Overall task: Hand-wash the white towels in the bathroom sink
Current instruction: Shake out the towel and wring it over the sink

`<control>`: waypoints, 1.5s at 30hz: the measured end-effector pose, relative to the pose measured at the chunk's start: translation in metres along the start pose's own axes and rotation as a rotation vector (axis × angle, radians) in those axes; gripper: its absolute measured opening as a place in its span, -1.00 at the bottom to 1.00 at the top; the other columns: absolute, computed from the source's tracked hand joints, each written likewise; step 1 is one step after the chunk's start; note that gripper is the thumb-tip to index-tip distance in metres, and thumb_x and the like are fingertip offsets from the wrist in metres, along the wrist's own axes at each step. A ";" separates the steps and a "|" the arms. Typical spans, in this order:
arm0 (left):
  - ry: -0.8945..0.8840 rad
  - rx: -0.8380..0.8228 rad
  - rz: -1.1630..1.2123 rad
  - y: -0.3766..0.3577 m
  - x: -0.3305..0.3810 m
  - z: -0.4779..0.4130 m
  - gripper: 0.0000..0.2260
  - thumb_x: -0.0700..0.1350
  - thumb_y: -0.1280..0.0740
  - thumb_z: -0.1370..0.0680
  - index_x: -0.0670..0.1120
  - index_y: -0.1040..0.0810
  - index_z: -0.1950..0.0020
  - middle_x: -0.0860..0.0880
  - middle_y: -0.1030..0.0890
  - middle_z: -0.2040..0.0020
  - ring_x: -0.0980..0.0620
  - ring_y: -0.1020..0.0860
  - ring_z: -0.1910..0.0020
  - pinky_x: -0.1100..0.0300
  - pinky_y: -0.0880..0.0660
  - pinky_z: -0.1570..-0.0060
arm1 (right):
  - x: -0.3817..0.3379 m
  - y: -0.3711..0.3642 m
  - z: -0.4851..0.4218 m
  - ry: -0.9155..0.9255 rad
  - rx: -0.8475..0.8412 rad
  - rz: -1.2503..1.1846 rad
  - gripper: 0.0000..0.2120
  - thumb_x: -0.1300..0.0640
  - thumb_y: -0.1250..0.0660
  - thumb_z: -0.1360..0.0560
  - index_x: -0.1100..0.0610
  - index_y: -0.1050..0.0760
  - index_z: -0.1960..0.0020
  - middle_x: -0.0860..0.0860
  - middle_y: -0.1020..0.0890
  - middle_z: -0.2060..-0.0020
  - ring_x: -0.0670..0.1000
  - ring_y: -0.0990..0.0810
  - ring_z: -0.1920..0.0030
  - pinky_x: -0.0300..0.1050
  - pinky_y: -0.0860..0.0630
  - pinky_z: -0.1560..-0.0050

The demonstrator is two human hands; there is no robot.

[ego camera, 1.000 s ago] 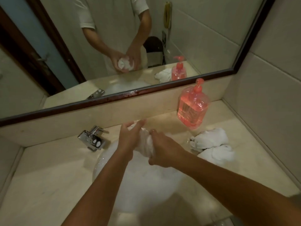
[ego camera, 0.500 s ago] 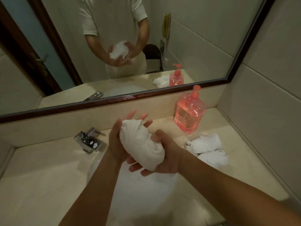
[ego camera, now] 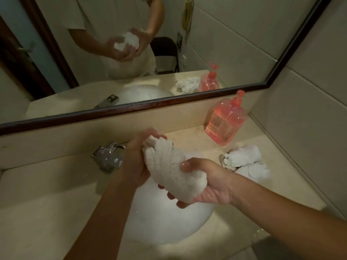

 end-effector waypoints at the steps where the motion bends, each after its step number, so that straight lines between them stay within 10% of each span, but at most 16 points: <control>1: 0.018 -0.014 0.056 0.003 0.003 0.002 -0.57 0.18 -0.65 -0.23 -0.13 -0.64 0.23 -0.12 -0.63 0.19 -0.10 -0.64 0.19 0.06 -0.61 0.16 | 0.003 -0.003 -0.004 0.019 -0.002 -0.025 -0.35 -0.02 -0.66 -0.24 0.26 -0.65 -0.24 0.23 -0.63 -0.12 0.17 -0.68 0.02 0.04 -0.68 0.05; 8: -0.129 0.066 0.076 0.031 0.013 0.003 -0.71 0.06 -0.28 -0.58 -0.02 -0.68 -0.18 -0.07 -0.69 -0.21 -0.16 -0.63 -0.26 -0.09 -0.61 -0.17 | 0.011 -0.013 -0.028 0.125 -0.013 -0.135 -0.24 -0.12 -0.60 -0.34 0.27 -0.52 -0.39 0.23 -0.62 -0.14 0.17 -0.68 0.00 0.06 -0.67 -0.02; 12: -0.122 -0.099 -0.039 0.032 0.011 -0.005 -0.49 0.21 -0.55 -0.44 -0.14 -0.62 -0.20 -0.26 -0.54 -0.39 -0.33 -0.58 -0.31 -0.23 -0.65 -0.07 | 0.014 -0.014 -0.036 0.127 -0.021 -0.142 -0.24 -0.16 -0.55 -0.40 0.26 -0.47 -0.43 0.24 -0.58 -0.18 0.18 -0.66 -0.03 0.06 -0.66 -0.06; 15: -0.084 -0.134 -0.127 0.029 0.011 -0.011 -0.53 0.05 -0.69 -0.33 -0.25 -0.56 0.14 -0.31 -0.58 0.03 -0.24 -0.68 0.16 -0.01 -0.63 0.44 | 0.019 -0.016 -0.036 0.103 -0.013 -0.112 -0.20 -0.15 -0.61 -0.35 0.25 -0.46 -0.43 0.21 -0.59 -0.17 0.16 -0.65 -0.04 0.05 -0.67 -0.05; 20: 0.092 -0.119 -0.044 0.031 0.002 -0.014 -0.55 -0.07 -0.66 -0.36 -0.21 -0.40 0.23 -0.09 -0.52 0.37 -0.08 -0.60 0.43 0.14 -0.55 0.52 | 0.016 -0.026 -0.022 0.009 -0.049 0.052 -0.10 -0.09 -0.73 -0.26 0.22 -0.41 -0.43 0.23 -0.59 -0.23 0.07 -0.69 -0.08 -0.01 -0.69 -0.09; 24: 0.160 0.018 -0.289 0.040 -0.003 -0.010 -0.63 -0.06 -0.62 -0.31 -0.03 -0.40 0.37 -0.01 -0.46 0.43 -0.02 -0.48 0.43 0.21 -0.40 0.43 | 0.009 -0.026 -0.018 -0.068 0.221 0.350 -0.62 0.28 -0.52 -0.46 0.12 -0.56 -0.25 0.03 -0.71 0.08 0.02 -0.70 0.04 -0.06 -0.69 0.05; 33: 0.101 0.262 -0.688 0.062 -0.023 -0.017 -0.71 -0.34 -0.43 -0.51 -0.10 -0.40 0.29 -0.05 -0.39 0.37 0.09 -0.37 0.42 0.30 -0.35 0.42 | 0.033 0.019 -0.052 0.027 0.696 0.500 -0.65 0.24 -0.61 -0.39 0.21 -0.66 -0.15 0.12 -0.73 0.16 0.10 -0.73 0.14 0.01 -0.72 0.16; 45: 0.086 0.362 -0.750 0.067 -0.032 -0.038 -0.67 -0.17 -0.54 -0.42 0.03 -0.43 0.40 0.01 -0.50 0.39 -0.01 -0.49 0.28 0.13 -0.43 0.22 | 0.032 0.041 -0.053 0.029 0.647 0.279 -0.65 0.21 -0.57 -0.47 0.14 -0.58 -0.21 0.06 -0.73 0.07 0.09 -0.72 0.04 0.07 -0.72 0.04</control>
Point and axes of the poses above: each hand's wrist, its own z-axis away from the middle knuckle, its own y-axis out of the back of the hand, x = y × z, the point moved 7 cm from there along -z, towards the middle knuckle
